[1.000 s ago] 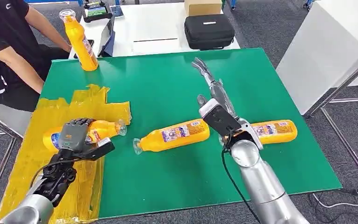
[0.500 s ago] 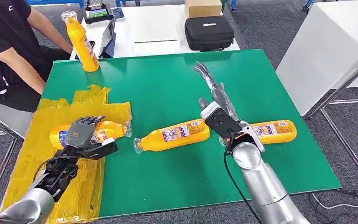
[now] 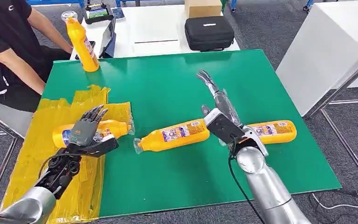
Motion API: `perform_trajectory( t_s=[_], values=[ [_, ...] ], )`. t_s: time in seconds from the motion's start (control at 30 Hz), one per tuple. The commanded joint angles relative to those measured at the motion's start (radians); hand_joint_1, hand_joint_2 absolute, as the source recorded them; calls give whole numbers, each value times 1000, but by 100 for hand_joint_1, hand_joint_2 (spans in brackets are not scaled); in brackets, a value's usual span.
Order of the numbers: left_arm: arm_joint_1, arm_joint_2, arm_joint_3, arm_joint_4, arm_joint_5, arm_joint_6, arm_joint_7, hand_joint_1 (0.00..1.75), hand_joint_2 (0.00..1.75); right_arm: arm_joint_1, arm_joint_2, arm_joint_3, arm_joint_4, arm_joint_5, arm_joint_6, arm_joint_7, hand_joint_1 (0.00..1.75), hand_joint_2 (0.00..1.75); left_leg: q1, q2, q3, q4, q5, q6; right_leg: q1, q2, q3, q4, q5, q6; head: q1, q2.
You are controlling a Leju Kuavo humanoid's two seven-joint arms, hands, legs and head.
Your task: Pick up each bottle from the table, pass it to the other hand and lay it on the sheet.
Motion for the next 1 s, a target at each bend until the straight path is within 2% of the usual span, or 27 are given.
perform_trajectory(
  t_s=[0.03, 0.17, 0.33, 0.6, 0.63, 0.77, 0.87, 0.9, 1.0],
  values=[
    [-17, -7, -39, 2, 14, -17, 3, 0, 0, -51, -11, -3, 75, 1, 8, 10, 0, 0, 0, 3, 2, 0, -1, -1, 0, 0, 2, 0, -1, 0, 0, 0],
    [-18, -18, 8, -76, 142, 2, -42, 0, 0, -76, -15, 3, 120, 53, 29, 47, 0, 0, 0, 3, 3, 1, -2, -1, 0, 0, 3, 0, -2, 0, 0, 0],
    [25, -36, 115, -410, 446, -4, -79, 0, 0, -137, -11, 6, 273, 125, 69, 56, 0, 0, 1, 2, -2, 2, -1, -1, 1, -1, -1, 1, -1, 0, 0, 0],
    [38, -31, 106, -426, 456, -5, -64, 0, 0, -131, -8, 2, 268, 131, 68, 50, 0, 0, 0, 3, -1, 0, -1, 0, 0, 0, 0, 0, 0, 0, 0, 0],
    [43, -52, 145, -456, 528, 30, -132, 0, 0, -134, -16, 16, 273, 159, 75, 61, 0, 0, 0, 4, 1, 1, -2, -1, 0, 1, 1, 0, -1, 0, 0, 0],
    [74, -67, 186, -621, 674, 13, -120, 0, 0, -178, -17, 42, 363, 229, 84, 77, 0, 0, 0, 3, -2, 1, -1, 0, 0, 0, -1, 0, 0, 0, 0, 0],
    [72, -79, 214, -670, 795, -33, -110, 0, 0, -222, -8, 55, 433, 262, 89, 73, 0, 0, 0, 5, -1, 3, -2, -1, 1, 1, -1, 1, -1, 0, 0, 0],
    [70, -86, 223, -681, 839, -49, -109, 0, 0, -245, -4, 67, 462, 284, 87, 77, 0, 175, 0, 4, -2, 2, -1, 0, 0, 1, -2, 1, 0, 0, 0, 0],
    [78, -87, 211, -700, 894, -63, -117, 0, 0, -295, 15, 91, 540, 328, 114, 83, 0, 175, 0, 6, -1, 2, -2, -1, 0, 2, -1, 2, -1, 0, 0, 0]
  ],
)
